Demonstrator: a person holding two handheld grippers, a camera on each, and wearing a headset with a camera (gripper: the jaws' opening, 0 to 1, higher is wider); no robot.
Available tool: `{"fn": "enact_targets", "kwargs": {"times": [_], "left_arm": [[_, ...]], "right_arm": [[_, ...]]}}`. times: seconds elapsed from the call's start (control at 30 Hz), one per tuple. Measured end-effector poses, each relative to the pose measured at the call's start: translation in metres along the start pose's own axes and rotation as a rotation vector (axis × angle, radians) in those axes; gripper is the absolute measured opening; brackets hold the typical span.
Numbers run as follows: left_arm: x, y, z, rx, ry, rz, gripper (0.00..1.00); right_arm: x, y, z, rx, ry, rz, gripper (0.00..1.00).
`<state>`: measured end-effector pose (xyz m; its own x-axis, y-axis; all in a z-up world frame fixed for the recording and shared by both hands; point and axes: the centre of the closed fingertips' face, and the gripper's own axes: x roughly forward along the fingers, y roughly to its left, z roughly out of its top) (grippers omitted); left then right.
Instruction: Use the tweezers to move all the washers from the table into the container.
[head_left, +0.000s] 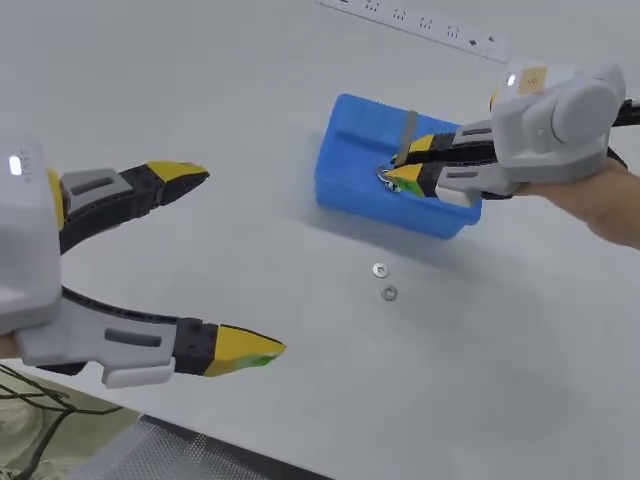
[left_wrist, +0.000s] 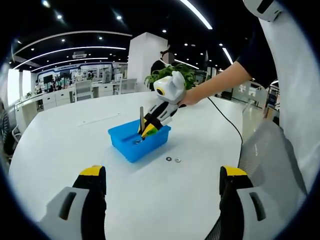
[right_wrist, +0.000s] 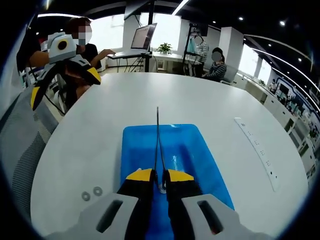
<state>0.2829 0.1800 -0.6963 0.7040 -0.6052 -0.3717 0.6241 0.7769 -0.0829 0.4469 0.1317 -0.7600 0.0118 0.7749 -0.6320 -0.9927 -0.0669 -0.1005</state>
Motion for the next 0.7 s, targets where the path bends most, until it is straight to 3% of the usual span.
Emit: {"fn": "enact_targets", "kwargs": {"times": [0.13, 0.23, 0.3, 0.33, 0.4, 0.57, 0.63, 0.7], "left_arm": [[0.0, 0.0, 0.001, 0.001, -0.002, 0.001, 0.99], [0.005, 0.001, 0.002, 0.058, 0.013, 0.001, 0.99], [0.01, 0.003, 0.008, 0.039, -0.015, -0.004, 0.99], [0.014, 0.006, 0.016, 0.017, -0.047, -0.007, 0.99], [0.019, 0.011, 0.025, 0.017, -0.069, -0.007, 0.99], [0.046, 0.032, 0.057, 0.052, -0.135, -0.024, 0.95], [0.058, 0.036, 0.069, 0.065, -0.14, -0.052, 0.89], [0.07, 0.035, 0.086, 0.094, -0.181, -0.095, 0.85]], "right_arm": [[-0.004, 0.0, 0.004, -0.003, -0.007, -0.007, 0.1], [-0.006, -0.002, 0.009, -0.007, -0.019, -0.016, 0.09], [-0.008, -0.003, 0.013, -0.013, -0.03, -0.02, 0.09], [-0.009, -0.003, 0.016, -0.015, -0.038, -0.021, 0.09], [-0.01, -0.004, 0.019, -0.014, -0.049, -0.023, 0.08], [-0.014, -0.003, 0.025, -0.018, -0.067, -0.028, 0.08], [-0.015, -0.003, 0.026, -0.02, -0.07, -0.028, 0.08], [-0.017, -0.003, 0.027, -0.023, -0.073, -0.029, 0.08]]}}
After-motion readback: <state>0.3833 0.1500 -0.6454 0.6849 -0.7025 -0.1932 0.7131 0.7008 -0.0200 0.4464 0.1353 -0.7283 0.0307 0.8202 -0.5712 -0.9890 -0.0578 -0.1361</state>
